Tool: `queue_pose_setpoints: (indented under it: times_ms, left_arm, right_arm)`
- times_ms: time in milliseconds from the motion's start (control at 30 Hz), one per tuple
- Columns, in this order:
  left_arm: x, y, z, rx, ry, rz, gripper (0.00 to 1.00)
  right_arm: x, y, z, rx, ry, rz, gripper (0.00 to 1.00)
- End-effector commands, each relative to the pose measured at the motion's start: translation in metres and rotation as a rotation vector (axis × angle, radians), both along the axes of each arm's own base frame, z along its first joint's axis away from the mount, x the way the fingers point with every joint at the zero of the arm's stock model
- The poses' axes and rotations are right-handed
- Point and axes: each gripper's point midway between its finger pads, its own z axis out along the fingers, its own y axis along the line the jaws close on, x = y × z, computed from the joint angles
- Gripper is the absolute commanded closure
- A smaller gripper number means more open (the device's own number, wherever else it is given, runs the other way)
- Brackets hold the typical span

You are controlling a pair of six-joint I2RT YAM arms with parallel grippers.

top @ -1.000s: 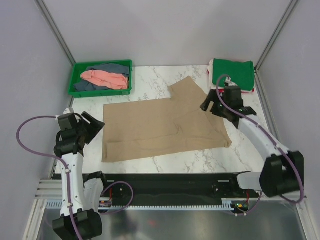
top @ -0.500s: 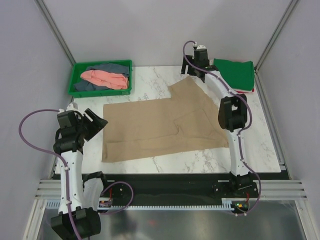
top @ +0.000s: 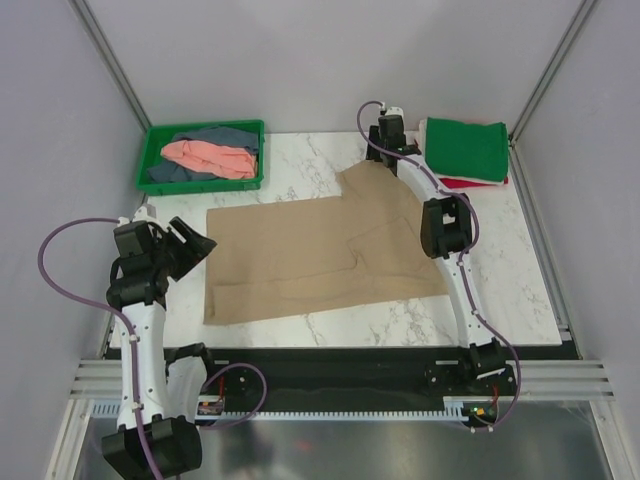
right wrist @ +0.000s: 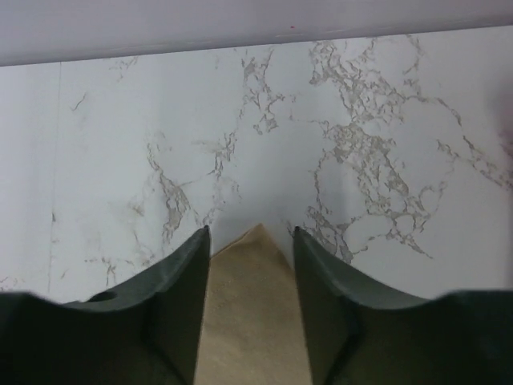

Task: Fold and stack the t-shirts

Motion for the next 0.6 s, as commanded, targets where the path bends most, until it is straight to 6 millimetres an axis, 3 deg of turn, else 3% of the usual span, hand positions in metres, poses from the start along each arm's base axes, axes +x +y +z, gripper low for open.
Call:
queue_pose_setpoints:
  times_ms: [0, 33, 133, 200, 233, 300, 333, 367, 433, 467, 533, 567]
  left_arm:
    - [0.005, -0.002, 0.009, 0.032, -0.056, -0.048, 0.28]
    - [0.005, -0.002, 0.010, 0.033, -0.058, -0.046, 0.28]
    - [0.004, -0.001, 0.010, 0.036, -0.060, -0.041, 0.29]
    - [0.005, 0.000, 0.010, 0.039, -0.061, -0.038, 0.29]
    - [0.004, 0.000, 0.011, 0.040, -0.062, -0.038, 0.29]
    - [0.004, 0.000, 0.010, 0.039, -0.058, -0.038, 0.29]
    - [0.005, 0.000, 0.010, 0.040, -0.060, -0.035, 0.29]
    - [0.005, 0.003, 0.008, 0.045, -0.051, -0.024, 0.29]
    - [0.007, 0.010, 0.004, 0.051, -0.034, 0.017, 0.29]
    - [0.008, 0.016, 0.003, 0.064, -0.026, 0.048, 0.29]
    - [0.014, 0.021, -0.001, 0.048, -0.001, 0.087, 0.30]
    - [0.018, 0.021, -0.001, 0.041, 0.002, 0.095, 0.32]
  right_arm:
    - [0.002, 0.001, -0.003, 0.007, -0.012, -0.011, 0.50]
    - [-0.002, 0.000, -0.011, 0.003, 0.009, -0.007, 0.56]
    - [-0.011, 0.000, -0.015, 0.005, 0.040, -0.006, 0.60]
    - [-0.014, 0.000, -0.011, 0.008, 0.043, -0.003, 0.70]
    - [-0.018, -0.001, -0.015, 0.003, 0.056, -0.001, 0.84]
    - [-0.019, -0.002, -0.006, -0.005, 0.041, -0.002, 1.00]
    - [-0.021, -0.004, -0.007, -0.026, 0.043, 0.011, 1.00]
    - [-0.018, -0.004, 0.012, -0.029, 0.006, 0.019, 1.00]
    - [-0.017, -0.003, 0.030, -0.045, -0.029, 0.046, 1.00]
    - [-0.016, -0.003, 0.059, -0.052, -0.073, 0.062, 1.00]
    - [-0.023, 0.004, 0.083, -0.032, -0.090, 0.108, 1.00]
    - [-0.028, 0.006, 0.120, -0.013, -0.138, 0.125, 1.00]
